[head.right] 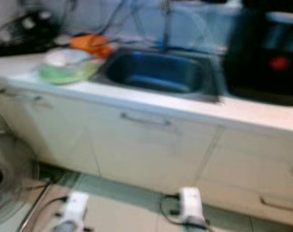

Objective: Kitchen organization

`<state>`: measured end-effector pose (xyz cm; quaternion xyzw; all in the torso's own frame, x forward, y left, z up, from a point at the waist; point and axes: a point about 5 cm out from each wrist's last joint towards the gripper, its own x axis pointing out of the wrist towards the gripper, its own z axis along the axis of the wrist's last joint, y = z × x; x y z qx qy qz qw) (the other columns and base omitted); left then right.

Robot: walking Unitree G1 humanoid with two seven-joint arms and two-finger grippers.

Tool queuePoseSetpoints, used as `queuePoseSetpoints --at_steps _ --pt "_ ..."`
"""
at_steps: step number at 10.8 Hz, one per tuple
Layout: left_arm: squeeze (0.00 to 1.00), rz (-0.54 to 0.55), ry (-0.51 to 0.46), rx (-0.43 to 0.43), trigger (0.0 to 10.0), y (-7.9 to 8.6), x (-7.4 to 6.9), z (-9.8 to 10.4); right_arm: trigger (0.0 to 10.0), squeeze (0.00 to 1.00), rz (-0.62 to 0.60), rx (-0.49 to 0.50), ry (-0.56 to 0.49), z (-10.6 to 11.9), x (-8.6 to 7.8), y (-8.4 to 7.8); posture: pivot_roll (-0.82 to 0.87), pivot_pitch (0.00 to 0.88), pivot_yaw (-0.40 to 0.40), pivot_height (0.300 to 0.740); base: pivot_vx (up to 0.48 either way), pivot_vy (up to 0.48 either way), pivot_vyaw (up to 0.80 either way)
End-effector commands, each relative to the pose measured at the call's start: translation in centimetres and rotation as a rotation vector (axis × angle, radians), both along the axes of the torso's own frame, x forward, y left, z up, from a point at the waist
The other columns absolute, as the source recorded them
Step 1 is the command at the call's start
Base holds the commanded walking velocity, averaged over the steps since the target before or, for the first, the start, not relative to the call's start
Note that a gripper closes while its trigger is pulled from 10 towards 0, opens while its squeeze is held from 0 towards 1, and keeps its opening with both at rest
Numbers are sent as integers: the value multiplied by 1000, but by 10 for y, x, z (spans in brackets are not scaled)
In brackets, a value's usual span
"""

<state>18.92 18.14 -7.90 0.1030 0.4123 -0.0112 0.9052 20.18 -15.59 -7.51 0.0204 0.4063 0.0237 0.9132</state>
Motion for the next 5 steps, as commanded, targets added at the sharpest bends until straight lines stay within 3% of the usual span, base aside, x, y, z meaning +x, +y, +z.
queuePoseSetpoints --at_steps 1,2,5 --pt "0 -12 -14 -15 10000 -7 5 2 10000 0 -27 -3 21 -2 -3 -9 48 0 -5 740 326 0 -606" --pt "0 -12 -13 -15 10000 -7 5 2 10000 0 -9 -18 13 -1 -3 -9 47 0 -6 740 326 0 -638" --pt "0 -8 -16 -18 10000 -7 5 2 10000 0 -6 -27 17 -1 -3 -10 50 0 -8 740 310 0 0"
